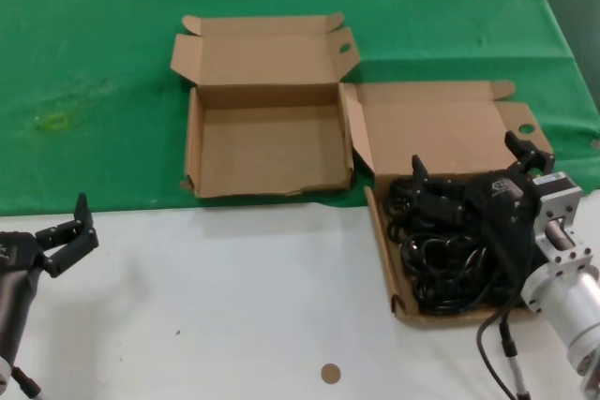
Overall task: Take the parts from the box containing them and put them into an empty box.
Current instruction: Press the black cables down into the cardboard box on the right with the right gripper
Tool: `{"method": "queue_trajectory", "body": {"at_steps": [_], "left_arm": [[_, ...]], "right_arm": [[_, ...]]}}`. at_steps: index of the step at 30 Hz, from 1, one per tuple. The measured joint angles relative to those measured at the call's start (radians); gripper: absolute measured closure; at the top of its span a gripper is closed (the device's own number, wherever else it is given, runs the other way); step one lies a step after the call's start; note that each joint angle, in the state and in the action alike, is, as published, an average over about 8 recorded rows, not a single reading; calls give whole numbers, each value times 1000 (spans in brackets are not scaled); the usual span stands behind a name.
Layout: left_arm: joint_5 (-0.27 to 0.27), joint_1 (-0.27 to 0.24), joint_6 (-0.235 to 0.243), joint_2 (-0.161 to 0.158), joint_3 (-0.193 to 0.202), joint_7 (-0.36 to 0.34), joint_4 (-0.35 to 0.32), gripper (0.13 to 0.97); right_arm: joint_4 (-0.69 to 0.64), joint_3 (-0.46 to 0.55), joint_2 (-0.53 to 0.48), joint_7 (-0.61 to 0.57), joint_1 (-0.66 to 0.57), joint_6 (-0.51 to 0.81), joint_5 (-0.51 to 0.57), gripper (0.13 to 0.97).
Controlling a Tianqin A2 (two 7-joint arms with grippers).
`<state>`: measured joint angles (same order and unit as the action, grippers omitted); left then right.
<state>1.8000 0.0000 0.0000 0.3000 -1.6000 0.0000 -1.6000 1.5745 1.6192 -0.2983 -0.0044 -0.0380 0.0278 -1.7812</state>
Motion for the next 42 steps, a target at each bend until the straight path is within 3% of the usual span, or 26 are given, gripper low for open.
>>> {"method": "queue_trajectory", "body": {"at_steps": [42], "left_arm": [[0,0,0,0,0,0,0,134]], "right_arm": [[0,0,0,0,0,0,0,129]]}}
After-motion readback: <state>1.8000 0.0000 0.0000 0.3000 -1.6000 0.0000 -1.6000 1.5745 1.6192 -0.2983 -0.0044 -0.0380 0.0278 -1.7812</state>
